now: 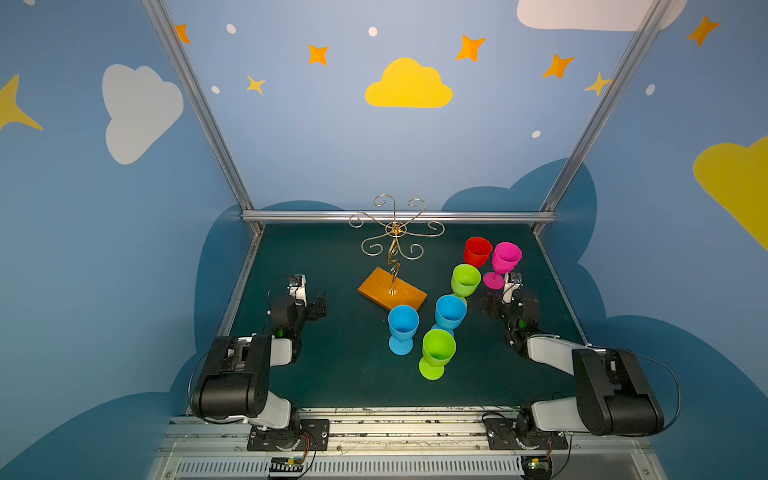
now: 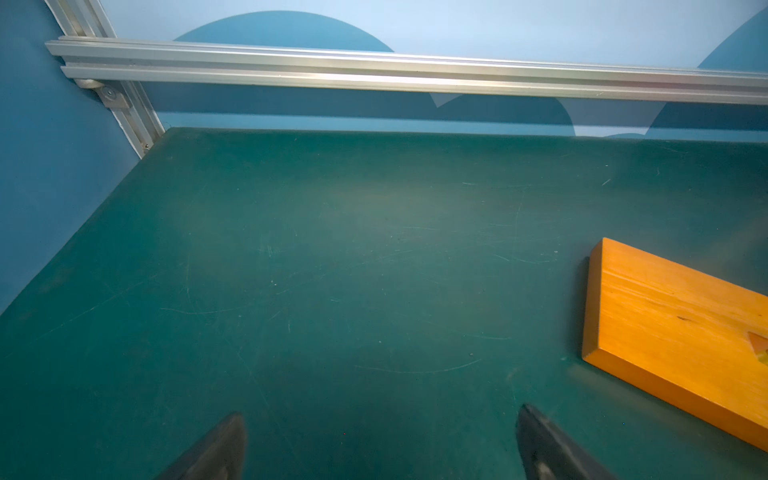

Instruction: Take the wine glass off the wine glass rack

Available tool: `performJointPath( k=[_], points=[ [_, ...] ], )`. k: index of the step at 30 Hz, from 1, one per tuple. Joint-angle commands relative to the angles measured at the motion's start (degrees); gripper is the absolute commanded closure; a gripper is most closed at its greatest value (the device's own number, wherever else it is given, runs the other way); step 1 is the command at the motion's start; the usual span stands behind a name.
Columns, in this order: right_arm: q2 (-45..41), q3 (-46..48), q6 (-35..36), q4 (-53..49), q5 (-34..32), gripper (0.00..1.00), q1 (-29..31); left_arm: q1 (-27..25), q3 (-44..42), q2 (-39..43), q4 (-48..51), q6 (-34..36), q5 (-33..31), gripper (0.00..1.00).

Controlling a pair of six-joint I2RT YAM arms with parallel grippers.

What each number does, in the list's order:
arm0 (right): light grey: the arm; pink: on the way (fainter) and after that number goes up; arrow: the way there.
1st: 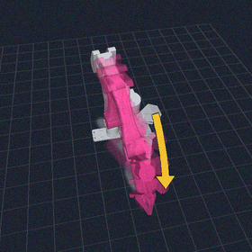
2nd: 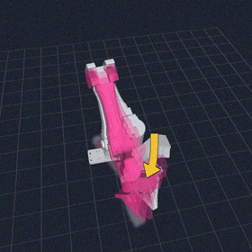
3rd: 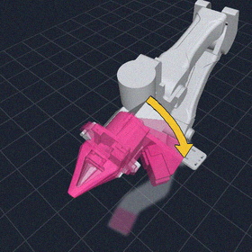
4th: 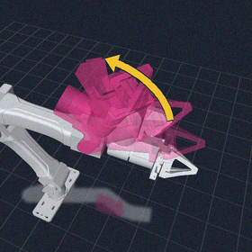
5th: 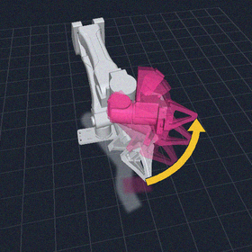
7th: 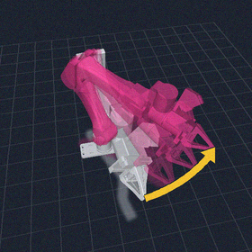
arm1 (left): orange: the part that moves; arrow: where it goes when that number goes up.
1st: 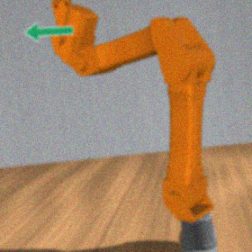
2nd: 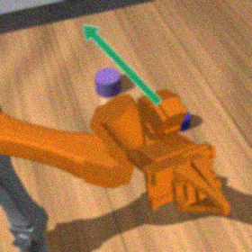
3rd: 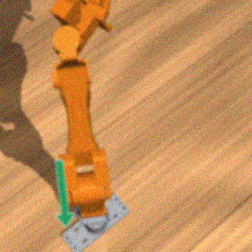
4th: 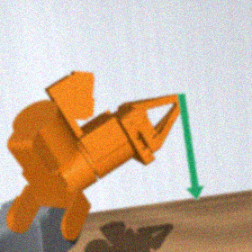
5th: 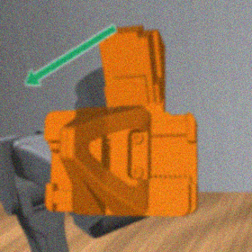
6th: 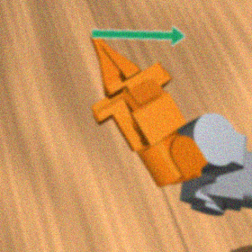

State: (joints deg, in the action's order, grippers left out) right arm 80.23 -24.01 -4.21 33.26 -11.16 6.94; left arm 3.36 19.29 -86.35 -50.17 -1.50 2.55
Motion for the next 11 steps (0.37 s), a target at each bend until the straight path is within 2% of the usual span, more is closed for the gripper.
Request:
performJointPath(
  k=[1, 11],
  points=[
    [-0.3, 0.3, -1.1, 0.7, -7.1, 0.10, 1.0, 0.1, 0.7, -0.1, 0.2, 0.0, -0.7, 0.00],
    [-0.1, -0.1, -1.1, 0.2, -7.0, 0.10, 1.1, 0.0, 0.5, -0.1, -0.1, -0.1, -0.7, 0.00]
  ],
)
